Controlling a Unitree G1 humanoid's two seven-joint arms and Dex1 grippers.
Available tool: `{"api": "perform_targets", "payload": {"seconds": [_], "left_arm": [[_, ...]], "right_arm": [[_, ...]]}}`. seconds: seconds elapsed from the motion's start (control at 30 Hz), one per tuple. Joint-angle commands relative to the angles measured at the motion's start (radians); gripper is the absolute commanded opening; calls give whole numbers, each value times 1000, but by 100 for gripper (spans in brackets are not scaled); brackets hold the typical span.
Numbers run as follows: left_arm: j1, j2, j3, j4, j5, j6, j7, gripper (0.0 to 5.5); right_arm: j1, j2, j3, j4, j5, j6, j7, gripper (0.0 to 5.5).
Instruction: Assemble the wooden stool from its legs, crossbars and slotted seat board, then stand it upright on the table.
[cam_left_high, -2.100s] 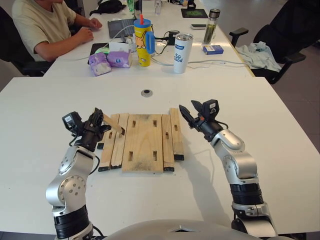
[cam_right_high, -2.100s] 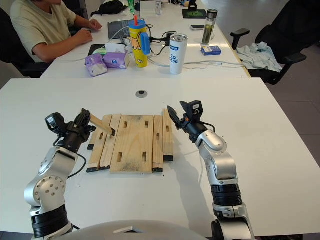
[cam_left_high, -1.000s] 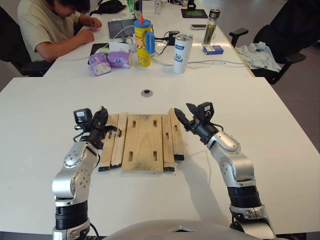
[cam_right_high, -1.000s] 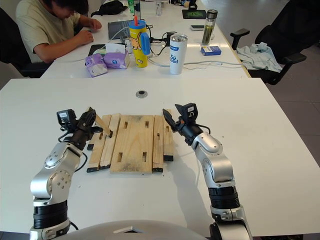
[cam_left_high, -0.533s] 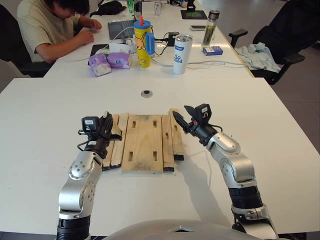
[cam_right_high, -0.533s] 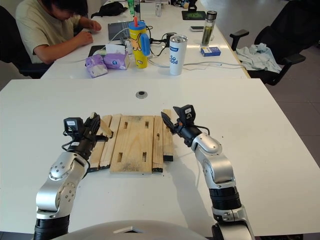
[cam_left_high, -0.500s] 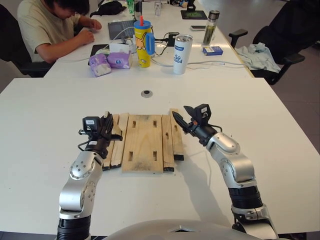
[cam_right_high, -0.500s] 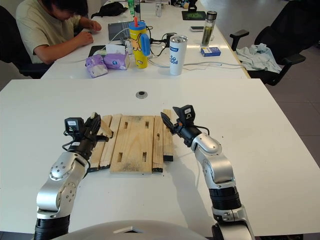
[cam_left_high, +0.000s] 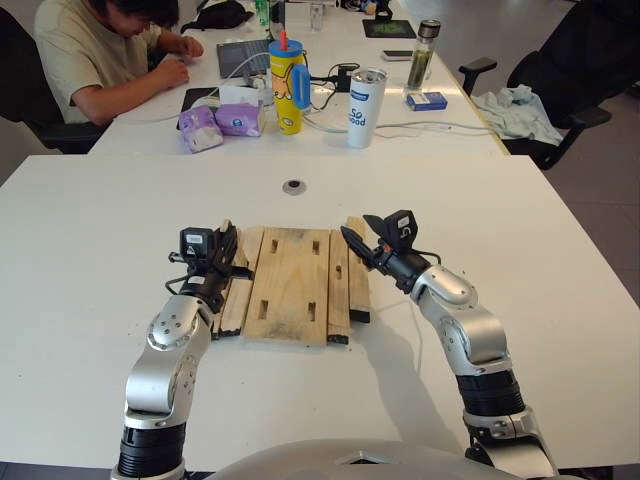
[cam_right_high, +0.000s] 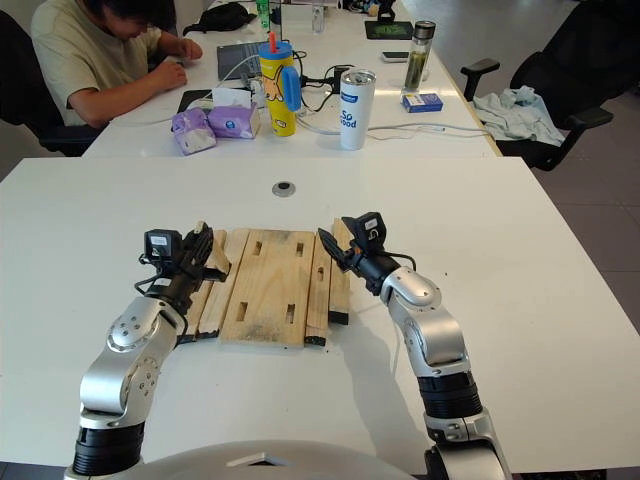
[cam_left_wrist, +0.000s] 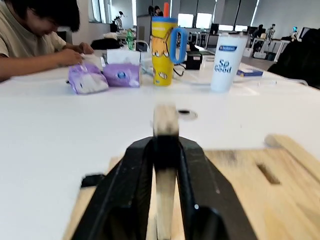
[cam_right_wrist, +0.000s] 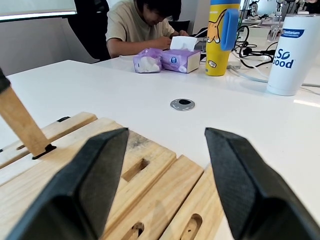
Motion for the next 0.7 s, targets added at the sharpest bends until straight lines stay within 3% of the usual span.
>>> {"api": "perform_targets", "payload": {"seconds": [0.03, 0.2, 0.5, 0.6, 0.67, 0.7], "left_arm": [[-33, -4, 19, -31, 12, -40, -8, 144], [-77, -16, 54, -81, -1, -105, -15, 221], [-416, -8, 107, -48, -41, -96, -18, 221], [-454, 9, 75, 80, 0, -12, -17, 221], [-406, 51, -27, 220, 61, 136, -41, 221], [-346, 36, -14, 260, 59, 168, -25, 221]], "right_arm": [[-18, 5, 0, 5, -7, -8, -3, 283], [-22, 12, -3, 17, -8, -18, -6, 283], [-40, 33, 2, 46, -17, -43, -10, 283], [-50, 39, 10, 59, -26, -57, -8, 283], [-55, 42, 18, 66, -34, -66, -7, 283], [-59, 46, 24, 71, -38, -70, -5, 283]]}}
